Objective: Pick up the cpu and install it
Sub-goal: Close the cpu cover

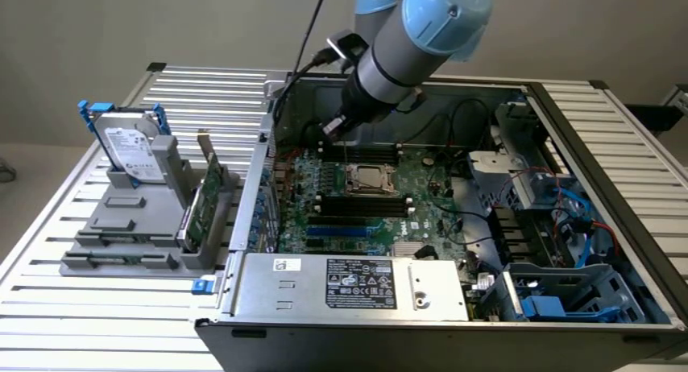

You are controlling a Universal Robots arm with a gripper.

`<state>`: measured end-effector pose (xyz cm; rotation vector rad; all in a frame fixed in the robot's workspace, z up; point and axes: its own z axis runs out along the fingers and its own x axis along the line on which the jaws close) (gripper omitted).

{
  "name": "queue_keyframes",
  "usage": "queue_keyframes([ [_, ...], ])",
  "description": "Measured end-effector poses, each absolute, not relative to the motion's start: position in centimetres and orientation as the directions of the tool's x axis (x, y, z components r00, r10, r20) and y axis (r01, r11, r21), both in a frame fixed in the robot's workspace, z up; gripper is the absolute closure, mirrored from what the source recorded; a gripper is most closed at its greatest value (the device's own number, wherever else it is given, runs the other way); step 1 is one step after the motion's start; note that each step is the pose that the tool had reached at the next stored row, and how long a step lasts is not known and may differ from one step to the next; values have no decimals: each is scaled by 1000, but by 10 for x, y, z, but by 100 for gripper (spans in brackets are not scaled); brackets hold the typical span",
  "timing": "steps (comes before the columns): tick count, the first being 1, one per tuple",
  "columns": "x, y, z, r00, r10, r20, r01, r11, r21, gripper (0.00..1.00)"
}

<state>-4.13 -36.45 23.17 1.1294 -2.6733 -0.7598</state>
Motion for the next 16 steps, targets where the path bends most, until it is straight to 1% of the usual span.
queue_keyframes([
  [16,-45,-366,239,-752,-657,-59,-593,634,497,89],
])
